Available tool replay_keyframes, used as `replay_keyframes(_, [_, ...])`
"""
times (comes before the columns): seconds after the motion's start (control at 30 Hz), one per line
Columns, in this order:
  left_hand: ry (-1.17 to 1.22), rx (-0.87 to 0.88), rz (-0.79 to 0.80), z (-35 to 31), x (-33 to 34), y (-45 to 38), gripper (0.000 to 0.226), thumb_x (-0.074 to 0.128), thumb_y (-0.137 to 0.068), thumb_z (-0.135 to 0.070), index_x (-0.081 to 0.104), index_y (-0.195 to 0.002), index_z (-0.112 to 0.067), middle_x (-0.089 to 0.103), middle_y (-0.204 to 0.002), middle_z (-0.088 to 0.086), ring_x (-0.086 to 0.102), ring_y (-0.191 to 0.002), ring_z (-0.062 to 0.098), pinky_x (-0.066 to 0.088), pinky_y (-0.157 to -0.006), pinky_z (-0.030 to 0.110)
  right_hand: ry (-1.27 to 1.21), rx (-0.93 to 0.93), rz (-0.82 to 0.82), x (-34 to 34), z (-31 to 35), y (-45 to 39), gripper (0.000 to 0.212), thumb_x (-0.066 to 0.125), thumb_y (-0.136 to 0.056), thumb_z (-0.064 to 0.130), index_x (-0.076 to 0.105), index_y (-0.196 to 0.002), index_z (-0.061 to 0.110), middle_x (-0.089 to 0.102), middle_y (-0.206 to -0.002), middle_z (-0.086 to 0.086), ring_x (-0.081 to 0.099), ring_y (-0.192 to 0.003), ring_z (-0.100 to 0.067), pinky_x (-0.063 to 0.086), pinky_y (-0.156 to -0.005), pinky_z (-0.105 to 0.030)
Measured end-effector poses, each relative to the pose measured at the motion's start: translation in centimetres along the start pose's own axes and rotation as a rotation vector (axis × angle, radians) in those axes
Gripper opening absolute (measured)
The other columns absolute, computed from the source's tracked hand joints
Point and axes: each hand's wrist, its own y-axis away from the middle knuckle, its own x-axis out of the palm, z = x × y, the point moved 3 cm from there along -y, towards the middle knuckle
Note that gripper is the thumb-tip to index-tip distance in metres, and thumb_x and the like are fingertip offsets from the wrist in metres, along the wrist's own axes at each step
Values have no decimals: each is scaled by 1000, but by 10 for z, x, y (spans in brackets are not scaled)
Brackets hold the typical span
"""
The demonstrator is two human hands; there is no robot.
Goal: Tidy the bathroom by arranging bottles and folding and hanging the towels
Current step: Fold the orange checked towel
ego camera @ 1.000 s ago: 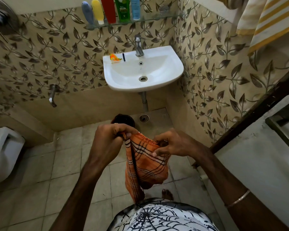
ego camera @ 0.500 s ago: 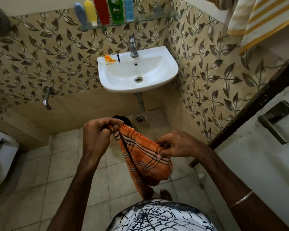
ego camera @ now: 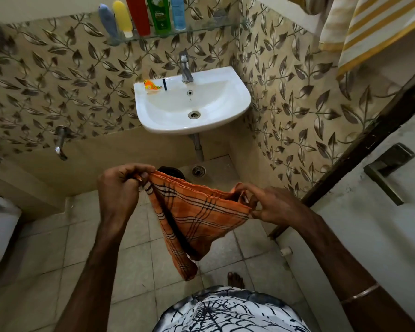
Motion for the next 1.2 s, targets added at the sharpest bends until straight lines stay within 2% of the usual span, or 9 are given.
replay_keyframes(0.17, [23, -12, -28, 4, -7, -7, 40, 58, -79, 11, 78, -89, -22, 77, -87, -2, 74, -85, 17, 58, -77, 32, 99, 16, -47, 3, -8, 1, 44, 64, -94, 36, 47, -134, 41, 67, -116, 9, 58, -87, -9, 33, -60, -19])
replay_keyframes(0.4, [-11, 13, -30, 6, -9, -6, 38, 58, -80, 12, 78, -92, -18, 76, -89, -2, 72, -86, 14, 58, -79, 33, 137, 76, -194, 1, -11, 5, 38, 61, -96, 35, 59, -134, 35, 56, -135, 7, 56, -118, -17, 42, -80, -28])
replay_keyframes(0.5, [-18, 7, -40, 9, -11, -7, 40, 59, -81, 12, 77, -89, -23, 75, -87, -4, 71, -81, 7, 57, -77, 29, 126, 69, -275, 0, -11, 5, 29, 62, -96, 35, 67, -124, 32, 61, -127, 7, 58, -114, -18, 46, -83, -32])
replay_keyframes(0.7, [-67, 41, 23, 16, -21, -9, 49, 58, -83, 13, 72, -86, -35, 72, -78, -27, 68, -79, -8, 56, -72, 11, 161, 24, -506, -1, -17, 6, 17, 69, -90, 31, 74, -105, 26, 67, -102, -3, 62, -90, -24, 44, -69, -32])
replay_keyframes(0.77, [-129, 88, 77, 20, -24, -11, 49, 57, -85, 14, 72, -97, -32, 73, -89, -21, 69, -86, -7, 55, -72, 9, 147, 5, -589, -5, -13, 9, 23, 69, -90, 31, 71, -113, 27, 67, -98, -4, 64, -87, -25, 45, -68, -31])
replay_keyframes(0.9, [-276, 195, 157, 30, -25, -14, 50, 53, -82, 19, 72, -116, -13, 73, -106, 6, 69, -95, 15, 51, -74, 5, 30, 81, -662, -14, -14, 10, 61, 79, -84, 32, 53, -138, 22, 72, -97, -8, 68, -87, -25, 58, -74, -42])
replay_keyframes(0.97, [-345, 262, 159, 28, -22, -12, 49, 54, -78, 22, 74, -110, -9, 75, -102, 9, 70, -91, 20, 51, -70, 7, 69, 78, -705, -20, -15, 10, 49, 74, -87, 34, 61, -132, 20, 73, -100, -7, 67, -89, -26, 58, -75, -46])
replay_keyframes(1.07, [-447, 368, 134, 22, -16, -7, 50, 57, -69, 27, 78, -101, -6, 77, -90, 10, 69, -79, 20, 46, -66, 19, 84, 64, -807, -30, -13, 11, 24, 67, -88, 32, 73, -105, 16, 71, -89, -5, 63, -87, -27, 54, -72, -48])
replay_keyframes(1.2, [-511, 408, 193, 30, -12, -11, 47, 60, -68, 29, 76, -99, -4, 76, -89, 12, 70, -78, 23, 49, -68, 25, 46, 58, -826, -35, -12, 10, 23, 60, -89, 29, 75, -98, 14, 69, -87, -8, 62, -88, -27, 52, -76, -52])
